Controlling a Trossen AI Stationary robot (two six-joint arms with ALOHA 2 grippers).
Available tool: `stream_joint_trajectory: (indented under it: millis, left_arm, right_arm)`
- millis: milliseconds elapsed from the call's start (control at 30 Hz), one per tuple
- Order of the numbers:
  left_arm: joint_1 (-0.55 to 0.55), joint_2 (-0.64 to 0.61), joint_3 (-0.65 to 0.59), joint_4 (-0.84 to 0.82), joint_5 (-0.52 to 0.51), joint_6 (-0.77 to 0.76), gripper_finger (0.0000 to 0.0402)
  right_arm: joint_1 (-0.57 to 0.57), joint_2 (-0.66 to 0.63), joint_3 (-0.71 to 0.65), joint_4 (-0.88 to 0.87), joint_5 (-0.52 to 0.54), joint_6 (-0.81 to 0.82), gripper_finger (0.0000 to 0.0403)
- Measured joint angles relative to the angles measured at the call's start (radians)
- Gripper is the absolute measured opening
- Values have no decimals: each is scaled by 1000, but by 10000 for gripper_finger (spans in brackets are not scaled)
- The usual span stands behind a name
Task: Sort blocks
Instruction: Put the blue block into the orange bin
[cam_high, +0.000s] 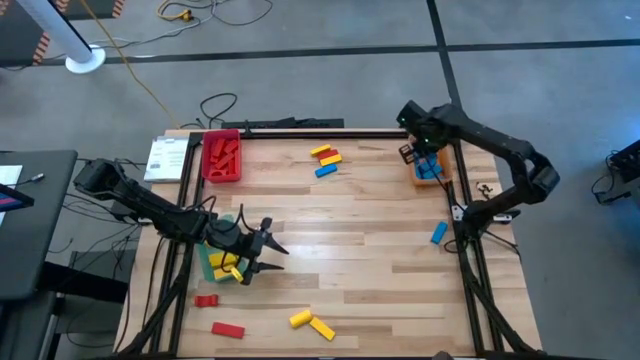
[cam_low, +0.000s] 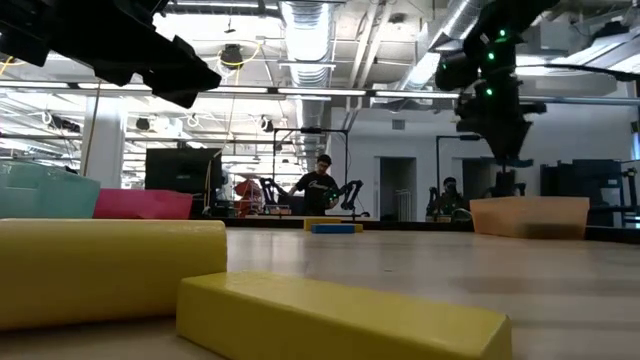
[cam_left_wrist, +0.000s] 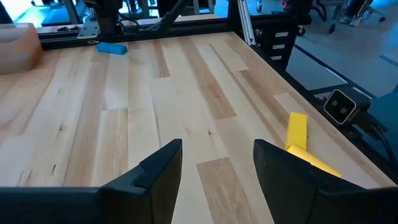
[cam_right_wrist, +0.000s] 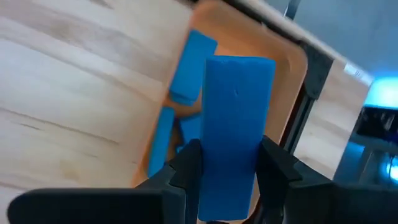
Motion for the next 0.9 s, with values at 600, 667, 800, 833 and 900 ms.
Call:
stream_joint_trajectory:
  millis: [600, 667, 800, 833, 900]
  left_arm:
    - [-10, 0, 0, 0, -14, -15, 194]
    - [-10, 0, 0, 0, -14, -16, 194]
    - [-10, 0, 0, -1, -14, -23, 194]
    - [-10, 0, 0, -1, -13, -24, 194]
    - [-10, 0, 0, -2, -13, -29, 194]
  right_arm:
    - [-76, 0, -197, 116, -80, -16, 128]
    - [-75, 0, -197, 116, -80, -17, 133]
    - [-74, 0, -197, 122, -83, -21, 147]
    - [-74, 0, -197, 122, -83, -21, 150]
    - [-74, 0, -197, 122, -83, -21, 157]
